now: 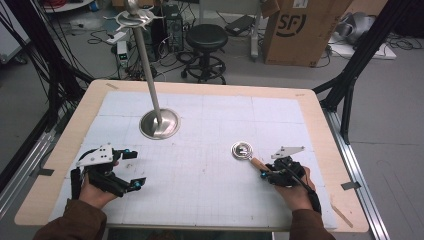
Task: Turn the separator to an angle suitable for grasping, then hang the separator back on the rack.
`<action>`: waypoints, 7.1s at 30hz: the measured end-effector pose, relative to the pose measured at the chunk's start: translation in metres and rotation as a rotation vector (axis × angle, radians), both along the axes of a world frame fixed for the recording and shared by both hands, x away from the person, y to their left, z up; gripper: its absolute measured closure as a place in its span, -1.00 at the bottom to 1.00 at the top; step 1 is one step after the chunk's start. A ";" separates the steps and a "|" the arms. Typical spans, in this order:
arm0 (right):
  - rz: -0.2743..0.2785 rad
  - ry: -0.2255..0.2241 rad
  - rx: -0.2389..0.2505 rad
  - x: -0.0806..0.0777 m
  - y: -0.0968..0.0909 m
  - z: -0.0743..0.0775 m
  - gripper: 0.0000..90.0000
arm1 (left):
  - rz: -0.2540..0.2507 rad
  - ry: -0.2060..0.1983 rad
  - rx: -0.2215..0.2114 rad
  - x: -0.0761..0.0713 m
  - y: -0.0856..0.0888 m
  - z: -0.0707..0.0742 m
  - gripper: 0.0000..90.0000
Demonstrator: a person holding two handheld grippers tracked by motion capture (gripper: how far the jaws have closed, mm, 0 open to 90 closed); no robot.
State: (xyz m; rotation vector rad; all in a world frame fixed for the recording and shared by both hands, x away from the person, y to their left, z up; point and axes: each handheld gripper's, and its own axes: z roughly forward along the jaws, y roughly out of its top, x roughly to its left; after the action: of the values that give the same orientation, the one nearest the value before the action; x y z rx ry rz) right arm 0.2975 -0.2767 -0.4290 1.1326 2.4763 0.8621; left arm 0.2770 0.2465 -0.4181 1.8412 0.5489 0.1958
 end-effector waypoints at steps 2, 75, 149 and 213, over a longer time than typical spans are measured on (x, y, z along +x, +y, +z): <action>0.010 0.006 0.002 0.000 0.002 0.000 0.48 | -0.002 -0.001 0.001 0.000 0.000 0.000 -0.96; 0.545 0.006 0.075 0.003 0.161 0.000 0.17 | -0.012 0.000 0.030 0.001 -0.001 -0.002 -0.96; 0.173 -0.207 0.354 -0.007 0.008 0.020 -0.78 | -0.025 -0.018 0.029 0.000 -0.006 0.004 -0.96; 0.187 -0.169 0.318 -0.003 0.014 0.015 -0.77 | -0.337 0.066 0.632 0.045 -0.146 -0.010 -0.11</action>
State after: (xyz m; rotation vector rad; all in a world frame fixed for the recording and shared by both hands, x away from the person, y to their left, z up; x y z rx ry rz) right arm 0.2944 -0.2629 -0.4139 0.8816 2.3876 1.3847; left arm 0.3218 0.1007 -0.4278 2.5290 0.2191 0.0827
